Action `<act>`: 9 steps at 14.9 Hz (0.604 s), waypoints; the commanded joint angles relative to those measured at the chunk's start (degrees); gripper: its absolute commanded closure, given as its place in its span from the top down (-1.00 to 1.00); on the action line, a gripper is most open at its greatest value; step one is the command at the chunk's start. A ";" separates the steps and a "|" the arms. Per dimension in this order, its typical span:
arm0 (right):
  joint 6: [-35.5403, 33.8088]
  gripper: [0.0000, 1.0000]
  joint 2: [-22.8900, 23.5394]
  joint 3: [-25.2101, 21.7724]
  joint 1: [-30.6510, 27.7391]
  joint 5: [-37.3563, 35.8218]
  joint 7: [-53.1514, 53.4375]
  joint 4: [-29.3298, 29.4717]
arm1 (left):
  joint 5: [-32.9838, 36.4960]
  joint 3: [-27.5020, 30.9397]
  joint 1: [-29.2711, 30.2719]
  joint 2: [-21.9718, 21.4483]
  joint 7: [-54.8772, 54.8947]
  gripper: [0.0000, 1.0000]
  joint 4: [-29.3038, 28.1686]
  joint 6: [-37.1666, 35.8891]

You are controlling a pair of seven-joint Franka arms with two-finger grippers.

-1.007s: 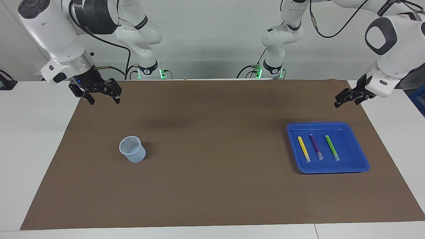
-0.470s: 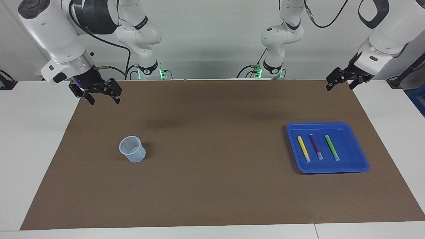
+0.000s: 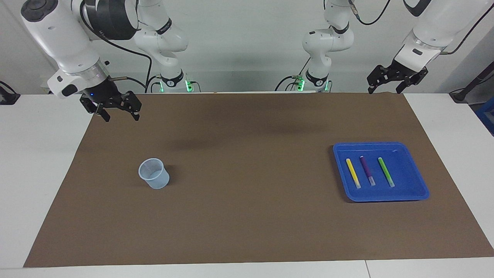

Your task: Right arm passes pens to left for tray arrangement

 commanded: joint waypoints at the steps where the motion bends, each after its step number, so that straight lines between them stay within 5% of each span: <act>1: -0.40 1.00 -1.35 0.25 -0.30 -1.06 -0.52 -1.25 | 0.71 1.29 -1.47 -2.00 -0.59 1.00 -2.32 0.91; 9: -0.48 1.00 -1.35 0.34 -0.30 -1.06 -0.44 -1.25 | 0.35 1.65 -1.30 -2.09 -0.50 1.00 -3.11 3.47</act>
